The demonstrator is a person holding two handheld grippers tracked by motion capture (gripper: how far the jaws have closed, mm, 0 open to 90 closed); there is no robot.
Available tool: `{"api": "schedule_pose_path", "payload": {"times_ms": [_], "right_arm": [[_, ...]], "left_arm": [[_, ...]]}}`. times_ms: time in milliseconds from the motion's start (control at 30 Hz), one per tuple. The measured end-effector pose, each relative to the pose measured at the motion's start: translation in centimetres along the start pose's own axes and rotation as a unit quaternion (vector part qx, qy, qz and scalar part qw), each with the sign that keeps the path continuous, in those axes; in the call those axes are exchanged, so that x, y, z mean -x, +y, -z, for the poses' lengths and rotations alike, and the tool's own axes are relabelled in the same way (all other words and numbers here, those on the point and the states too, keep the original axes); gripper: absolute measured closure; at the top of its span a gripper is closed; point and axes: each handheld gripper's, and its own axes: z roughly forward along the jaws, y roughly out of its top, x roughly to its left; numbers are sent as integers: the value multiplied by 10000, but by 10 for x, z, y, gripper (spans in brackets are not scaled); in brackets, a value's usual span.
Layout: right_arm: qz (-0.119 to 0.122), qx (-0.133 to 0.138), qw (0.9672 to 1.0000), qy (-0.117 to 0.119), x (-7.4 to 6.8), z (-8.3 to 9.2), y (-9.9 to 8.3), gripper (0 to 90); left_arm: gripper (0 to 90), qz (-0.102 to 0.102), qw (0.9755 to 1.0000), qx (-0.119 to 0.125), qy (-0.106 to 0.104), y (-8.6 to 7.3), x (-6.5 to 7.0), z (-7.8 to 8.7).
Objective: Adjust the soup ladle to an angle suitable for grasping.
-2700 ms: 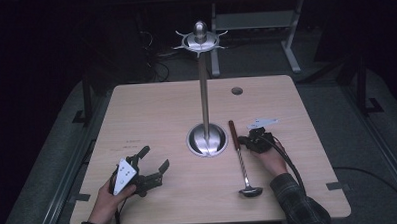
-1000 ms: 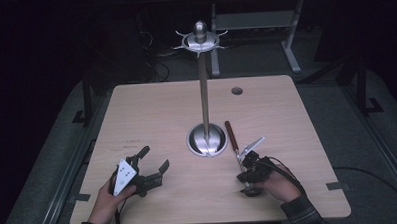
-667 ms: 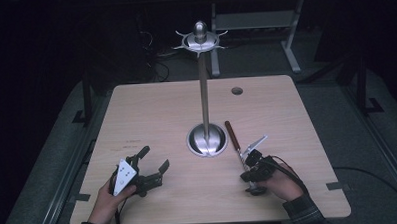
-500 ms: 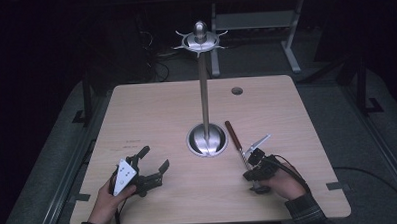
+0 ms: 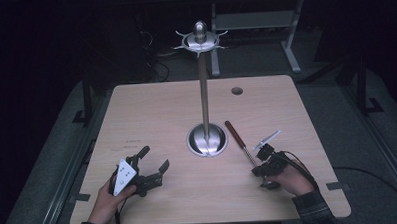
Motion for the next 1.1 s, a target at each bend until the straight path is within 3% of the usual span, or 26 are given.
{"api": "schedule_pose_path", "payload": {"times_ms": [733, 933, 1100], "right_arm": [[-375, -34, 9987, -346, 40, 15, -11, 898], [-461, -28, 9975, -532, 51, 21, -12, 898], [-411, 10, 9981, -469, 52, 23, -12, 898]], "left_arm": [[137, 8, 10000, -13, 2, 0, 0, -1], [137, 11, 10000, -14, 4, 0, 0, 0], [137, 20, 10000, -14, 3, 0, 0, -1]]}}
